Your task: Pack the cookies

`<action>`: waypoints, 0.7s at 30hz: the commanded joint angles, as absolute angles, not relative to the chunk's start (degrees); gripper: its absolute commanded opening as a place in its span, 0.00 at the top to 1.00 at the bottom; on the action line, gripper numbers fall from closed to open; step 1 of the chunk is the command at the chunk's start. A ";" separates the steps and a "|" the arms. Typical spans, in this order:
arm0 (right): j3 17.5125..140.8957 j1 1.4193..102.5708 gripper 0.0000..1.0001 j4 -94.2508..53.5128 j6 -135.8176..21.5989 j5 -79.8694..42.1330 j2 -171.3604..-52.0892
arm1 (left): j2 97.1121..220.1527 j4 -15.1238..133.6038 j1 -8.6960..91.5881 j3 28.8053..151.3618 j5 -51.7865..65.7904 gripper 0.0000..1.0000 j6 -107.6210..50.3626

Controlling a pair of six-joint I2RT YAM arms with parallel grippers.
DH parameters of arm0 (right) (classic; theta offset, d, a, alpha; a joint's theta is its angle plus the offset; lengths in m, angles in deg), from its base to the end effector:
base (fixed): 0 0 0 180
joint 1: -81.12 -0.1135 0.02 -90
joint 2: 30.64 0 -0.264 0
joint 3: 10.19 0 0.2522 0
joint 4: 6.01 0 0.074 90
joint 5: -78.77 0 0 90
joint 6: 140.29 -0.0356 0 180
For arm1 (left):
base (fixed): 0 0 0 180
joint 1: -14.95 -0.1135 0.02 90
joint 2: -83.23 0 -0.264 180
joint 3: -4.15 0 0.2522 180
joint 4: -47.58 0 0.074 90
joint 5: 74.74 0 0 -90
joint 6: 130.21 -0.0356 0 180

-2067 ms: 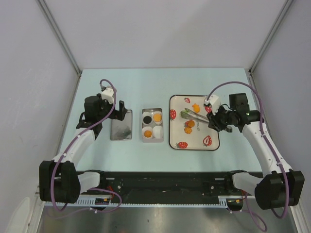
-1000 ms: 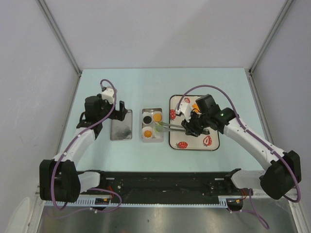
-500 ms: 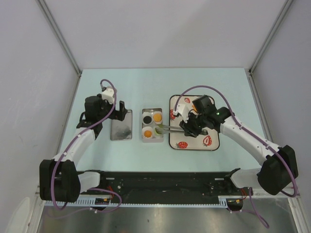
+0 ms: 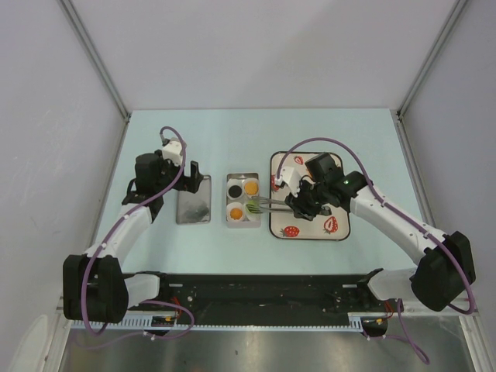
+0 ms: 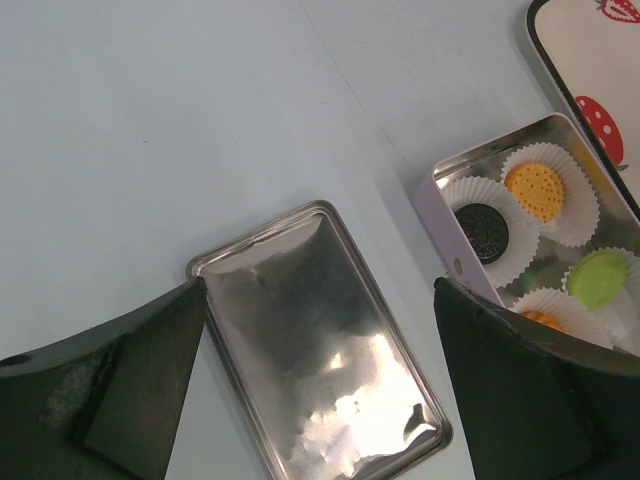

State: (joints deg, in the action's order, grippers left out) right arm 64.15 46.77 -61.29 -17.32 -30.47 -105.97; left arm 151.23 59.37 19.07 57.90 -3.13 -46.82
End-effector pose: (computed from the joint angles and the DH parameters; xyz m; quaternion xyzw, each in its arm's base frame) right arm 0.2122 0.1592 0.2750 -0.5633 0.7585 0.1634 0.2841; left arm 0.2609 -0.0301 0.2489 0.1626 0.8258 -0.1242 0.5256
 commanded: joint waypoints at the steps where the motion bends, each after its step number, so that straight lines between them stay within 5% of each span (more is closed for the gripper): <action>1: 66.59 46.41 0.57 -59.68 -17.34 -29.69 -105.79 | 150.90 58.71 19.34 60.01 -4.16 0.00 -48.29; 21: 67.46 46.32 0.57 -56.95 -16.11 -26.43 -107.28 | 151.52 58.79 19.34 60.28 -4.25 0.00 -48.29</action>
